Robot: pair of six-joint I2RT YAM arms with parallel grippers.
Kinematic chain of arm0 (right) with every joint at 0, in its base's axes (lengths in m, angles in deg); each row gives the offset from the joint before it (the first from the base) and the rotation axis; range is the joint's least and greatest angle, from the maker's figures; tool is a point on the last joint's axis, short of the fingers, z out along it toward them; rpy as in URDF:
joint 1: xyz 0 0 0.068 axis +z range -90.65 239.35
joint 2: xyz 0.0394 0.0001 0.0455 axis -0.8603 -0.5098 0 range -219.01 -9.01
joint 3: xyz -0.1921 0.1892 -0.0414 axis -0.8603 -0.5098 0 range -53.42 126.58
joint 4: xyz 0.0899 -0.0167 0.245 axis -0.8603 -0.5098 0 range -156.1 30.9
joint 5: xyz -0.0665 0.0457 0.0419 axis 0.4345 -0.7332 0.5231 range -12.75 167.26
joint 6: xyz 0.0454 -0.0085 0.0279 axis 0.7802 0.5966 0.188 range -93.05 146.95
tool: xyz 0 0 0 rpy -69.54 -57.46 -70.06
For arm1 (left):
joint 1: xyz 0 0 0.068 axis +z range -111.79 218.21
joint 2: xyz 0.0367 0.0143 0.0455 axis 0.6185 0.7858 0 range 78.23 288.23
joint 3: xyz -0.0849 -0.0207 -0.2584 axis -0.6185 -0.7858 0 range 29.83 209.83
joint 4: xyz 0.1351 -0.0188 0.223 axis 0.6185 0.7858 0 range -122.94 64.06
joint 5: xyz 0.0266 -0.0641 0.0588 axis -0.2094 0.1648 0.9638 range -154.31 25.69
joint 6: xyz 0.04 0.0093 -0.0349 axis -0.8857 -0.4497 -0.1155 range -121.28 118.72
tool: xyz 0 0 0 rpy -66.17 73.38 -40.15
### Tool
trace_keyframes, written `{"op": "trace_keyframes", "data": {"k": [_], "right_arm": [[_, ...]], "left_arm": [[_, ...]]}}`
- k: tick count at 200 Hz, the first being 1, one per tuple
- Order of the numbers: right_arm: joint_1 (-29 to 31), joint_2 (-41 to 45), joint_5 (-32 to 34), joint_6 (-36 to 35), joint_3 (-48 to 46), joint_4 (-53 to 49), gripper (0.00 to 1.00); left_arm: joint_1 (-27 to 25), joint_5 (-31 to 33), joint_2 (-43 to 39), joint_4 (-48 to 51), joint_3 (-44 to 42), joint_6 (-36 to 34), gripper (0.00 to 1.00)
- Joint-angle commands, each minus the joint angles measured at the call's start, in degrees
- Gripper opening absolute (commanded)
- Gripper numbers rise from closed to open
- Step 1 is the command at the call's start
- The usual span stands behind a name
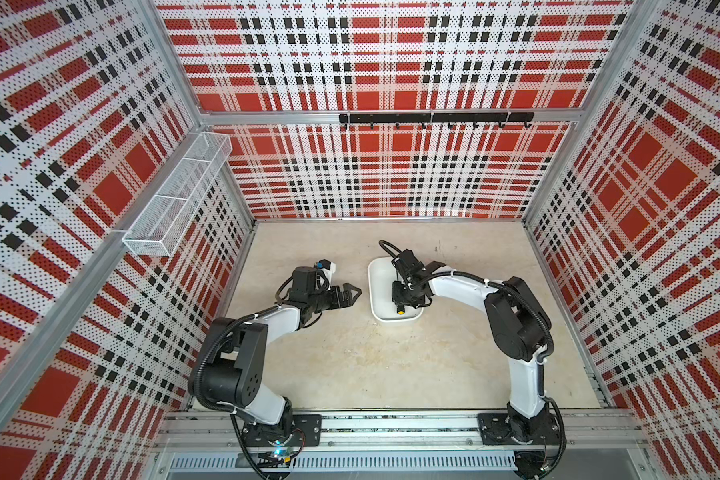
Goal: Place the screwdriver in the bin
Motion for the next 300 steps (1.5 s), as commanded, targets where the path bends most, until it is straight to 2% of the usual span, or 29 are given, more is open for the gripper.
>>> {"op": "trace_keyframes", "data": {"k": [1, 75, 133, 181, 223, 249, 263, 276, 300], "right_arm": [[0.5, -1.1, 1.2, -0.4, 1.7, -1.0, 0.22], [0.7, -1.5, 1.7, -1.4, 2.4, -1.9, 0.38], [0.7, -0.6, 1.7, -2.1, 3.0, -2.6, 0.40], [0.7, 7.3, 1.7, -5.9, 1.3, -2.9, 0.41], [0.6, 22.2, 10.7, -10.9, -9.0, 4.3, 0.41], [-0.4, 30.1, 13.3, -17.7, -14.4, 6.3, 0.42], [-0.8, 33.3, 17.0, -21.1, -17.2, 6.9, 0.42], [-0.8, 36.4, 23.1, -22.6, -19.6, 7.2, 0.42], [-1.0, 43.0, 31.2, -27.9, -27.0, 12.4, 0.43]], "left_arm": [[0.2, 0.0, 0.8, -0.3, 1.4, 0.0, 0.98], [0.1, 0.0, 0.3, -0.1, 1.5, 0.0, 0.98], [-0.2, 0.1, 0.1, 0.3, 1.8, -0.1, 0.98], [-0.1, 4.0, -4.4, 0.4, 1.6, -1.1, 0.98], [1.1, 10.6, -12.3, -1.5, -0.9, -1.1, 0.98], [2.9, 14.1, -17.4, -5.0, -4.4, -0.8, 0.98], [4.4, 18.2, -19.8, -5.6, -6.0, -2.1, 0.98], [6.3, 21.3, -21.5, -7.0, -7.7, -3.1, 0.98], [10.1, 23.4, -24.4, -13.2, -11.8, -2.2, 0.98]]}}
